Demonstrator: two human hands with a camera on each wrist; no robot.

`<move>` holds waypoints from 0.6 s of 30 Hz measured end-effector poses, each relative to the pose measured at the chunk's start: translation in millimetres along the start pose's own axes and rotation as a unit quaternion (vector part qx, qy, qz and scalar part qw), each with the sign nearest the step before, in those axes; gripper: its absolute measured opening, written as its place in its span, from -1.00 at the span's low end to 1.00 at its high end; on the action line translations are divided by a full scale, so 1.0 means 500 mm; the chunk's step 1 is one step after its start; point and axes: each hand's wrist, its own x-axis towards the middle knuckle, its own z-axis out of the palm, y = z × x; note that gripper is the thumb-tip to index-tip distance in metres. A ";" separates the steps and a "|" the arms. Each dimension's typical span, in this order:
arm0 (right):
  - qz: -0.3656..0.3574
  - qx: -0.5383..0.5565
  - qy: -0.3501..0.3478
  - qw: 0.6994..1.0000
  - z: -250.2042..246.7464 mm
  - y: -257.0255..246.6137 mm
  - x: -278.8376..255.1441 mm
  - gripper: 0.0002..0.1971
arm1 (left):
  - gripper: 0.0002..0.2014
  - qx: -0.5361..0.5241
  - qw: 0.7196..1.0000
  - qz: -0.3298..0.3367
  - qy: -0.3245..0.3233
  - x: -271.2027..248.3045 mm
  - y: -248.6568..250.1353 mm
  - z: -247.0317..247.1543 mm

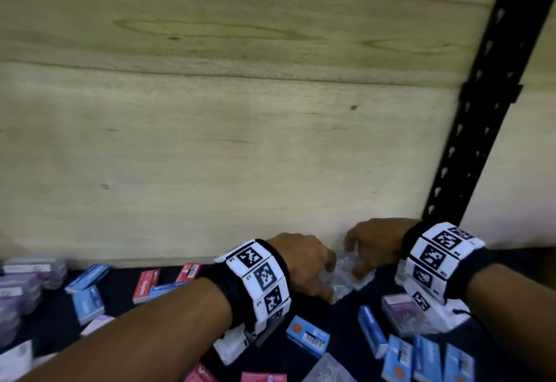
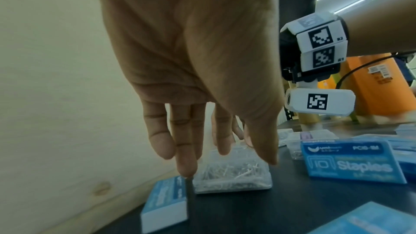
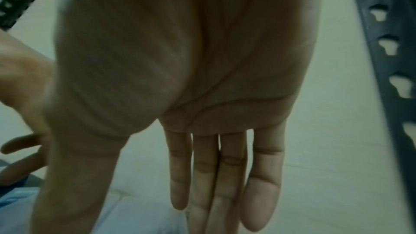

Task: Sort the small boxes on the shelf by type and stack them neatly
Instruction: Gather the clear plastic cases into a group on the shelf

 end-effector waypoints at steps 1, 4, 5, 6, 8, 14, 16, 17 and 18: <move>-0.002 0.000 0.000 1.000 0.000 -0.001 -0.001 -0.25 | -0.37 -0.004 1.000 -0.009 -0.002 0.004 0.004 0.001; -0.012 0.008 -0.005 1.000 0.000 -0.001 -0.007 -0.25 | -0.38 -0.011 1.000 -0.023 0.006 0.014 0.013 0.005; -0.015 0.010 -0.008 1.000 -0.001 -0.001 -0.009 -0.25 | -0.40 -0.010 1.000 -0.023 0.013 0.016 0.016 0.005; -0.018 0.012 -0.010 1.000 -0.002 -0.001 -0.010 -0.25 | -0.41 -0.009 1.000 -0.023 0.019 0.017 0.018 0.006; -0.021 0.023 -0.013 0.999 -0.003 -0.001 -0.013 -0.25 | -0.42 -0.009 0.999 -0.024 0.026 0.017 0.023 0.005; -0.026 0.033 -0.014 0.999 0.001 0.000 -0.028 -0.28 | -0.41 -0.036 0.999 -0.012 -0.002 -0.010 0.022 0.001; -0.020 0.027 -0.019 0.999 0.000 -0.001 -0.032 -0.30 | -0.43 -0.073 0.997 -0.014 -0.024 -0.024 0.018 -0.005; -0.015 0.026 -0.025 0.999 -0.002 -0.001 -0.034 -0.32 | -0.45 -0.099 0.994 -0.016 -0.035 -0.032 0.016 -0.009; -0.013 0.029 -0.033 0.999 -0.003 0.001 -0.034 -0.33 | -0.47 -0.124 0.991 -0.018 -0.045 -0.039 0.012 -0.012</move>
